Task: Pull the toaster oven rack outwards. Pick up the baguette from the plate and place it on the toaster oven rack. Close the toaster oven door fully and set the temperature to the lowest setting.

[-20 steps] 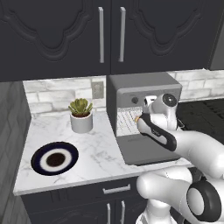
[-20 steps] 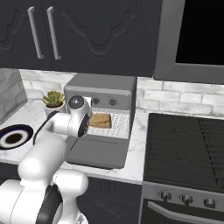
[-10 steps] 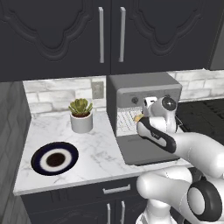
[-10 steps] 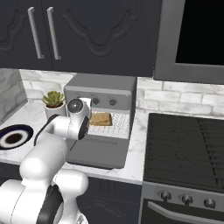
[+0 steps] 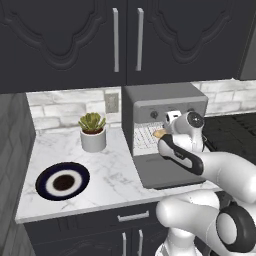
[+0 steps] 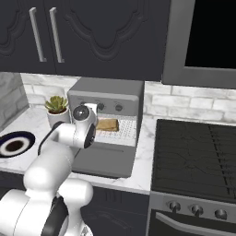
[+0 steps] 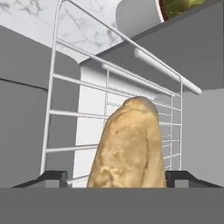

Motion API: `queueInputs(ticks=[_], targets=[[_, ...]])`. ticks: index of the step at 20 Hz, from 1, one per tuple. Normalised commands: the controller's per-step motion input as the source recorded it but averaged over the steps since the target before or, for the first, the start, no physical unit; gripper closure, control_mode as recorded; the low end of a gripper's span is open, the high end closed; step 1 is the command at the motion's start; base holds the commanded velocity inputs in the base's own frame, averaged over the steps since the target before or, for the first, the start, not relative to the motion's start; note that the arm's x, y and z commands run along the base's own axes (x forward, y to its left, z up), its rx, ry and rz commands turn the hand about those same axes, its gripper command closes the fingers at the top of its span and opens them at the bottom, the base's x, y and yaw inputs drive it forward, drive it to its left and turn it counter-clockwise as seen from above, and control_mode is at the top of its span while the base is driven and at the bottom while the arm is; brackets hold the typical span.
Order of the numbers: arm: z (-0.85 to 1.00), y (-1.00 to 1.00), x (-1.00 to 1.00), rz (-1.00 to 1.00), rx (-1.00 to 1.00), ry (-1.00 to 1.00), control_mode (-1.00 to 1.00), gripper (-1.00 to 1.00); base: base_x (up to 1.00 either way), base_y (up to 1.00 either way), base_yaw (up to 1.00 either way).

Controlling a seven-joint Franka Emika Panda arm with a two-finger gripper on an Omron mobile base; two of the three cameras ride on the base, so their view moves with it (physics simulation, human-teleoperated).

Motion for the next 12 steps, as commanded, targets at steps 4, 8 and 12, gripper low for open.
queueInputs(ticks=[4, 8, 12], targets=[[0.0, -0.32, 0.0, 0.0, 0.03, -0.01, -1.0, -1.0, 0.0, 0.0, 0.0], [0.0, -0.34, 0.0, 0.0, 0.04, -0.06, -1.0, -1.0, 0.0, 0.0, 0.0], [0.01, -0.33, -0.01, 0.0, 0.03, -0.1, -1.0, -1.0, 0.0, 0.0, 0.0]])
